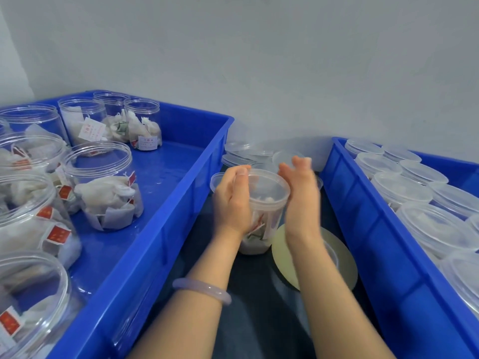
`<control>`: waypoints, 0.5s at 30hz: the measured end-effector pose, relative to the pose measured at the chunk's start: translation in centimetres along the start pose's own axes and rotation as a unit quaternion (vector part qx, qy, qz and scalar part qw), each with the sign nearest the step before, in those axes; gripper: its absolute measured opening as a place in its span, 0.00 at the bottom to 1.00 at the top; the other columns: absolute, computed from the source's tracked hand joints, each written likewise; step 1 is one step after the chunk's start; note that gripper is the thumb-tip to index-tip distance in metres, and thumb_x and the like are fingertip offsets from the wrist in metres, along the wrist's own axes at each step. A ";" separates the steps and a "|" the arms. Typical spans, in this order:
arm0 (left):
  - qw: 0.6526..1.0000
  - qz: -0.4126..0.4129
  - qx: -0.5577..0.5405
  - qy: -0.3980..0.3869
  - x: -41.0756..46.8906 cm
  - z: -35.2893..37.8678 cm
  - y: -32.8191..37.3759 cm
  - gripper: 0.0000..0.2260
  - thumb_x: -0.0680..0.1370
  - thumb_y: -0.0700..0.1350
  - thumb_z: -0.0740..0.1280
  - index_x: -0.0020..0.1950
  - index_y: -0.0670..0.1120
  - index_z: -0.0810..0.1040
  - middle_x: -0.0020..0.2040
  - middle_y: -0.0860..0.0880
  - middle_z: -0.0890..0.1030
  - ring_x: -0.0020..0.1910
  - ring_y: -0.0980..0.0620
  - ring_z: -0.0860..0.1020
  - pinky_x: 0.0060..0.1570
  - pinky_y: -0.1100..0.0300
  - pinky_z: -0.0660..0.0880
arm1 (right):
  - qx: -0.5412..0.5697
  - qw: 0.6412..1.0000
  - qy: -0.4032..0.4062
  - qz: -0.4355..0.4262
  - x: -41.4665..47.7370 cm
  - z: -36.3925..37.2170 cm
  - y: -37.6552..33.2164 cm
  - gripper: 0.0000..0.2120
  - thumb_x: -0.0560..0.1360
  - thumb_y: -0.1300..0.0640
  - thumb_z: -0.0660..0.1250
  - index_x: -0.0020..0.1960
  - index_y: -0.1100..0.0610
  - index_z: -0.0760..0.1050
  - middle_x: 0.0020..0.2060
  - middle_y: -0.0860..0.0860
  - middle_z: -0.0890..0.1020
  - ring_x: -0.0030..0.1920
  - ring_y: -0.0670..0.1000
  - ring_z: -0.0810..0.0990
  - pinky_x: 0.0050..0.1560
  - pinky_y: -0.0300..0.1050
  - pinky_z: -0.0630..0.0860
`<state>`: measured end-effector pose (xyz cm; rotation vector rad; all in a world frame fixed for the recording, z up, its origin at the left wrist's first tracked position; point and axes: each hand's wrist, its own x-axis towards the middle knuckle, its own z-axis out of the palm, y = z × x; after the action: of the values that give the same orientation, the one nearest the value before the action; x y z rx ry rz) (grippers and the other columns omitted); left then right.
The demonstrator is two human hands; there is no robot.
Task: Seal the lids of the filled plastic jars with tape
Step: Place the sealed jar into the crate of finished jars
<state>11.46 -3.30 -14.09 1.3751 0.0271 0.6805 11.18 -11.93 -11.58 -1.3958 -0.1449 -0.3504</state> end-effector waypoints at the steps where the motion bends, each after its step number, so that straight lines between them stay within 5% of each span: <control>1: 1.000 -0.005 -0.005 -0.015 0.0 0.0 0.2 0.17 0.75 0.52 0.56 0.53 0.45 0.78 0.47 0.52 0.81 0.49 0.55 0.79 0.50 0.63 0.75 | -0.035 0.999 0.016 -0.004 -0.3 0.9 0.2 0.20 0.71 0.34 0.59 0.50 0.47 0.76 0.46 0.42 0.81 0.50 0.41 0.79 0.50 0.33 0.74; 4: 0.998 -0.029 -0.002 -0.061 0.6 -0.7 0.9 0.12 0.73 0.52 0.60 0.48 0.46 0.76 0.45 0.50 0.79 0.47 0.52 0.77 0.48 0.60 0.74 | -0.091 0.992 0.073 -0.043 -0.2 2.0 0.4 0.14 0.79 0.46 0.60 0.47 0.56 0.74 0.41 0.46 0.79 0.43 0.43 0.77 0.45 0.35 0.72; 8: 0.977 -0.078 0.078 -0.183 2.1 -1.6 1.9 0.15 0.71 0.58 0.65 0.49 0.48 0.77 0.47 0.55 0.80 0.48 0.59 0.78 0.45 0.66 0.70 | -0.046 0.998 0.019 -0.044 0.9 0.5 0.4 0.05 0.78 0.64 0.59 0.45 0.61 0.72 0.35 0.46 0.75 0.33 0.34 0.73 0.36 0.27 0.68; 12: 0.996 -0.033 0.008 -0.079 1.2 -0.4 2.1 0.14 0.81 0.48 0.60 0.48 0.43 0.84 0.45 0.49 0.85 0.48 0.55 0.81 0.48 0.64 0.75 | -0.022 0.999 0.008 -0.038 0.1 0.6 1.2 0.06 0.76 0.59 0.61 0.51 0.53 0.73 0.37 0.38 0.81 0.37 0.31 0.76 0.37 0.25 0.70; 15: 0.999 -0.026 -0.001 -0.039 1.0 -0.2 1.7 0.16 0.80 0.45 0.58 0.44 0.42 0.84 0.42 0.48 0.85 0.46 0.52 0.82 0.48 0.62 0.77 | -0.016 0.998 0.033 -0.057 0.1 0.8 1.5 0.10 0.72 0.54 0.58 0.52 0.49 0.73 0.41 0.42 0.79 0.38 0.32 0.76 0.39 0.26 0.70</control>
<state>11.49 -2.56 -12.25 1.3942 0.0004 0.5836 11.84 -11.00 -12.81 -1.4098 -0.1662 -0.4953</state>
